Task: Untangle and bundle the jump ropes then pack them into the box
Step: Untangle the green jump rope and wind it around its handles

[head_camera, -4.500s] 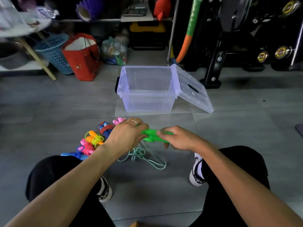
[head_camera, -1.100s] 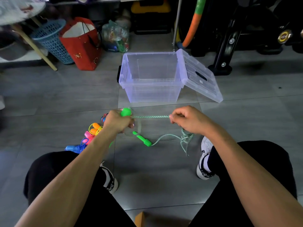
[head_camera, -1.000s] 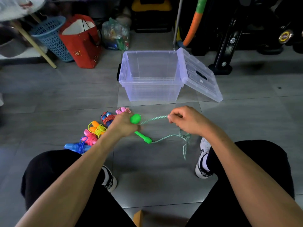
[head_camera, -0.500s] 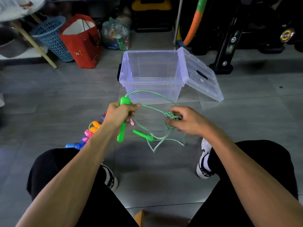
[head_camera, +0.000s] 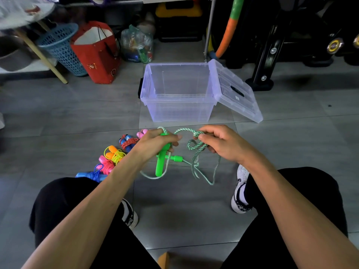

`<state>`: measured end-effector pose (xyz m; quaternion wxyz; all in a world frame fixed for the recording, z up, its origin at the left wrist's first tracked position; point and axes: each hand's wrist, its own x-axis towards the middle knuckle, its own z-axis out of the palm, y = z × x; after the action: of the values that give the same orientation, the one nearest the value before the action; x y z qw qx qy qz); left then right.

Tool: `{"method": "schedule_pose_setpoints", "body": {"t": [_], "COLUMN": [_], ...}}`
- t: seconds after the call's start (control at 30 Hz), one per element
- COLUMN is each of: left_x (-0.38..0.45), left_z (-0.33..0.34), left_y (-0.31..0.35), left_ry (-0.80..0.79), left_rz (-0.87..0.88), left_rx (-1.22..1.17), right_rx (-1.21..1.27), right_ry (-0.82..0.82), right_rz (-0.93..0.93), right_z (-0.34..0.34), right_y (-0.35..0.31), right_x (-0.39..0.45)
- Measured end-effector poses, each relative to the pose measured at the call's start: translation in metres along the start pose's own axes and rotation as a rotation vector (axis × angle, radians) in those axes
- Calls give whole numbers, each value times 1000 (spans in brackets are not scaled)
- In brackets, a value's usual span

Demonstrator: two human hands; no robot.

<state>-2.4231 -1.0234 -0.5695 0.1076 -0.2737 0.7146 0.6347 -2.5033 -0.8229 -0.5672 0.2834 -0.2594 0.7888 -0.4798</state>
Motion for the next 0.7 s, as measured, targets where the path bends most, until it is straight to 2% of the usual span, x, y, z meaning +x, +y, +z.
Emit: {"method": "schedule_pose_setpoints", "body": {"t": [0.03, 0.13, 0.2, 0.27, 0.33, 0.4, 0.5, 0.6, 0.7], "left_x": [-1, -7, -8, -11, -15, -15, -13, -13, -11], "left_z": [-2, -3, -4, -3, 3, 12, 21, 22, 22], "left_y": [2, 2, -3, -4, -1, -3, -7, -4, -3], "left_ry": [26, 70, 130, 212, 197, 161, 188, 163, 190], "left_rz": [-12, -52, 49, 257, 477, 602, 630, 541, 535], "left_rx": [114, 656, 793, 631, 449, 414, 412, 285, 251], "right_rx": [-21, -63, -61, -73, -78, -61, -89, -78, -73], "right_ry": [3, 27, 48, 30, 6, 0, -24, -44, -49], "right_rz": [-16, -51, -58, -60, -53, -46, -48, -29, -5], "right_z": [-1, -2, -2, -1, 2, 5, 8, 10, 10], "right_y": [0, 1, 0, -1, -3, -6, -6, -5, -5], "right_x": [-1, -4, -5, -5, -3, -1, 1, 1, 2]}}
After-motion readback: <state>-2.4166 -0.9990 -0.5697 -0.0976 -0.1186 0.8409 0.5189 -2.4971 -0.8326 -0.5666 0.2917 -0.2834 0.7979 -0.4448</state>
